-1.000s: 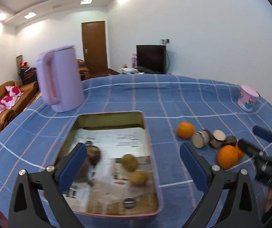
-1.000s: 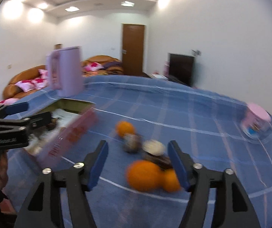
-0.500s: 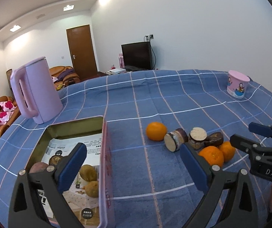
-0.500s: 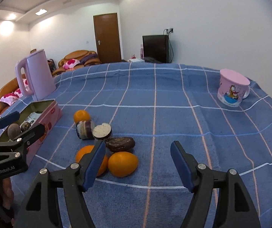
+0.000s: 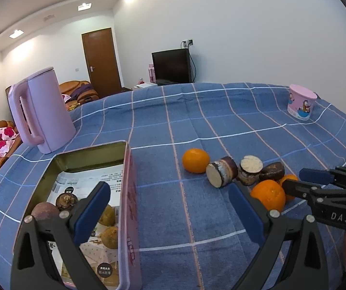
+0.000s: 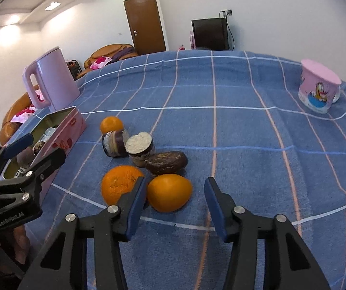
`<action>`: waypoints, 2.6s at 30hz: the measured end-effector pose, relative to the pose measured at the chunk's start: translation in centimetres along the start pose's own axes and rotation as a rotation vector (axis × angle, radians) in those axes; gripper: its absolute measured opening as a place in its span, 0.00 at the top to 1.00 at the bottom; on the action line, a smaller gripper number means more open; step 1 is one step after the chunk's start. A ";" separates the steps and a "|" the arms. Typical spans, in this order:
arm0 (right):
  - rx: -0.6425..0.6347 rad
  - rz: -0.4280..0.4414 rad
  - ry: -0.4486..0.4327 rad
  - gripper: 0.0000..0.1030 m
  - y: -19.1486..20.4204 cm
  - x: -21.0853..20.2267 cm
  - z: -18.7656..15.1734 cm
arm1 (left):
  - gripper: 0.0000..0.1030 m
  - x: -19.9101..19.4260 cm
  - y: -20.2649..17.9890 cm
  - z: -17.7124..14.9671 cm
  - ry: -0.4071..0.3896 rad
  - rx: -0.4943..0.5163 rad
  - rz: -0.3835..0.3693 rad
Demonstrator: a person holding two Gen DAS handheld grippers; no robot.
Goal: Organize fruits
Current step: 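Move both open tools back to the fruit cluster, then grasp an orange with the right tool while the left tool grasps another orange, then lift the orange with the left tool while the right tool lifts its orange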
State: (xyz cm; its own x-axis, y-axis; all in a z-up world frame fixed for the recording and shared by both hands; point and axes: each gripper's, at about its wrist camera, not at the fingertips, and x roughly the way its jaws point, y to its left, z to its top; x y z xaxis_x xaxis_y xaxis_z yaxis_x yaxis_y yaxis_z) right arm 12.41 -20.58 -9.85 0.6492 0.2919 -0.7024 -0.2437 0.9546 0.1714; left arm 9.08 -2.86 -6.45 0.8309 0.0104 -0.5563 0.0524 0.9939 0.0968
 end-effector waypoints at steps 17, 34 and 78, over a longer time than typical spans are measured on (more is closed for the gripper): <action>-0.009 0.015 0.075 0.51 0.1 1.5 0.1 | 0.02 -0.1 -1.1 0.0 0.005 0.030 -0.015; -0.082 -0.145 -0.075 0.58 0.8 -1.1 0.6 | 0.03 0.1 -3.4 0.3 0.030 0.054 -0.107; -0.100 -0.093 -0.194 0.58 0.4 -2.8 0.8 | 0.54 0.8 -4.7 0.7 0.046 0.008 -0.192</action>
State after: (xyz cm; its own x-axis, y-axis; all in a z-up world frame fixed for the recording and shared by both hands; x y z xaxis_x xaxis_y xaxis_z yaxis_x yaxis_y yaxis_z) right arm 11.07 -20.93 -7.30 0.7962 0.2183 -0.5643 -0.2404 0.9700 0.0361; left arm 9.89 -7.60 -6.82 0.7793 -0.1745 -0.6019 0.2121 0.9772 -0.0087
